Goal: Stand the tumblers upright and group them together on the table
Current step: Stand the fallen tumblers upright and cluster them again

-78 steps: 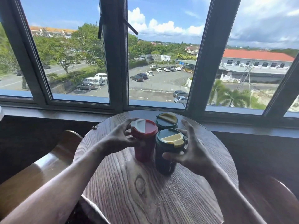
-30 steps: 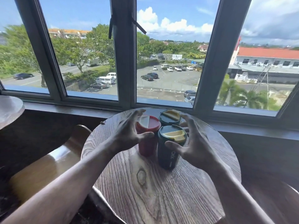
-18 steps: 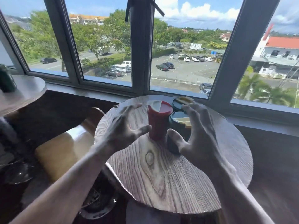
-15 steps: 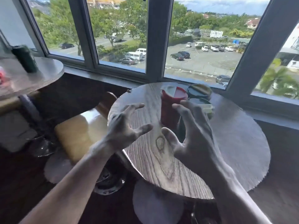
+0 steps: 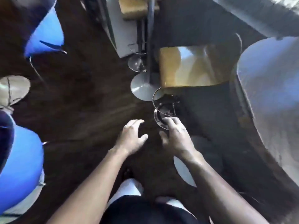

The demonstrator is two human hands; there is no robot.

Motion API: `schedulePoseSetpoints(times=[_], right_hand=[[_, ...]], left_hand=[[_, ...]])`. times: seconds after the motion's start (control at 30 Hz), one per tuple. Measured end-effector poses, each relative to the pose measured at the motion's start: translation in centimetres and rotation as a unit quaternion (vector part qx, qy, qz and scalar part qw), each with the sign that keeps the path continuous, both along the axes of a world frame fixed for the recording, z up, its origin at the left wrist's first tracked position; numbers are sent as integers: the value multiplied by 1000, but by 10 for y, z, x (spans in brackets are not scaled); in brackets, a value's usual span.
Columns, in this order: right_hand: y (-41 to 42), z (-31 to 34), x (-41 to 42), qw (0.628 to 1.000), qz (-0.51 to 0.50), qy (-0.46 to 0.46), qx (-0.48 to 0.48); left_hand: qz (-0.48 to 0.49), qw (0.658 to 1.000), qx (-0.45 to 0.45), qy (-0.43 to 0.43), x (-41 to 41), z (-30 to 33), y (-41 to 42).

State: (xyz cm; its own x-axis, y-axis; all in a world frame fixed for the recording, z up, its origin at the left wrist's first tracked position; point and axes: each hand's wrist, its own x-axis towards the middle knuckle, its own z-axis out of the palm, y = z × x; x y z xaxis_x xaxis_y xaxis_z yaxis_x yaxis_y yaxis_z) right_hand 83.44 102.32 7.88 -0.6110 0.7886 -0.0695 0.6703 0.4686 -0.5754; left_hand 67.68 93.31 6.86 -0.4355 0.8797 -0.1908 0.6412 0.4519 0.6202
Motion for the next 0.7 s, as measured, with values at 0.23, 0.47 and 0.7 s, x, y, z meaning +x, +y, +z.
schedulePoseSetpoints(times=[0.23, 0.47, 0.7], right_hand=[[-26, -79, -82, 980, 74, -161, -87], [-28, -86, -159, 976, 119, -166, -72], [7, -94, -240, 970, 149, -170, -86]], left_hand=[[83, 988, -118, -57, -69, -63, -61], [133, 978, -134, -85, -137, -82, -83], [182, 969, -142, -85, -204, -84, -62]])
